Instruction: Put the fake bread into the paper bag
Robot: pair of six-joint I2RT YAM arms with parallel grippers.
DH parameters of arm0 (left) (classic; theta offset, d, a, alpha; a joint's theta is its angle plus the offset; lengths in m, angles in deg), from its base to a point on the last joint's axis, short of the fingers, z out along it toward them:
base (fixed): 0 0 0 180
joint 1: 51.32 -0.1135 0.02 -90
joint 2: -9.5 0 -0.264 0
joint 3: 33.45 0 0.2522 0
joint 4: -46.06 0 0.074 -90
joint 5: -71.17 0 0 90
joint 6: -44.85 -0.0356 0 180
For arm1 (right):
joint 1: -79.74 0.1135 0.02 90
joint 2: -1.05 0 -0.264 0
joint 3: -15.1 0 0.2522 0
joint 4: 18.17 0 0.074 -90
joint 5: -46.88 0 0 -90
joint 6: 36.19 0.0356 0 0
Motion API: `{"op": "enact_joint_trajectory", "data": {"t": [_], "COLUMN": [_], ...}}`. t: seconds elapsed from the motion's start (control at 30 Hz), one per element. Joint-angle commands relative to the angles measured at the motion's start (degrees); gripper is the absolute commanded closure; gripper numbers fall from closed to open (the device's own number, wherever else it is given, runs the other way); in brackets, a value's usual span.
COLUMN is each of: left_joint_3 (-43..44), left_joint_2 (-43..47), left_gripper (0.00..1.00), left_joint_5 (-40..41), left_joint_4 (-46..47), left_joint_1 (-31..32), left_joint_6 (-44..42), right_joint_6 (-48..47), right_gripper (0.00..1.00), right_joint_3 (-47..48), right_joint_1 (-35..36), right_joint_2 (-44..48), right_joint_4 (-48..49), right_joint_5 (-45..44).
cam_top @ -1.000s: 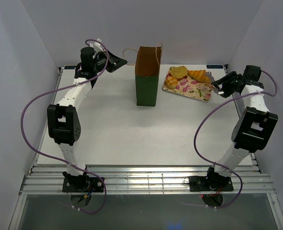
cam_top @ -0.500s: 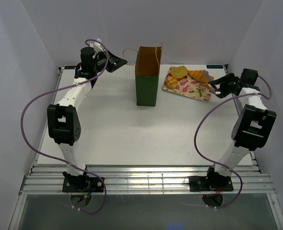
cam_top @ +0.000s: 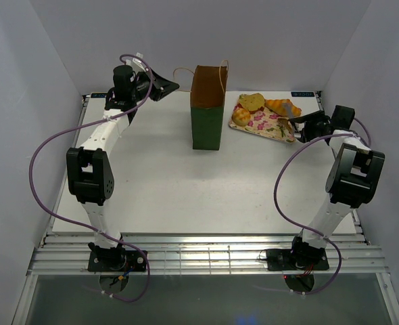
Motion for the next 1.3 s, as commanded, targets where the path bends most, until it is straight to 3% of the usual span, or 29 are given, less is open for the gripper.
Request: {"op": "enact_joint_trajectory", "data": {"t": [0.0, 0.53, 0.93, 1.27], "left_joint_3": [3.68, 7.9, 6.85, 5.35], "left_joint_2": [0.26, -2.81, -2.99, -1.94], "left_gripper": [1.0, 1.0, 1.0, 1.0], "left_joint_5": [0.24, 0.24, 0.67, 1.11], "left_joint_4": [-1.22, -2.72, -1.67, -1.4], "left_joint_1": [-0.1, -0.19, -0.19, -0.19], "left_joint_6": [-1.04, -1.22, -0.34, 0.01], "right_joint_6": [3.78, 7.74, 5.81, 3.96], "right_gripper": [0.42, 0.45, 0.76, 0.92], "right_joint_3": [-0.98, 1.83, 1.04, 2.18], "right_joint_1": [0.4, 0.66, 0.84, 0.84], "right_joint_2": [-1.48, -7.28, -5.44, -1.31], "right_joint_4": [8.26, 13.46, 10.56, 5.99], "right_joint_5": [1.38, 3.31, 4.19, 3.66]}}
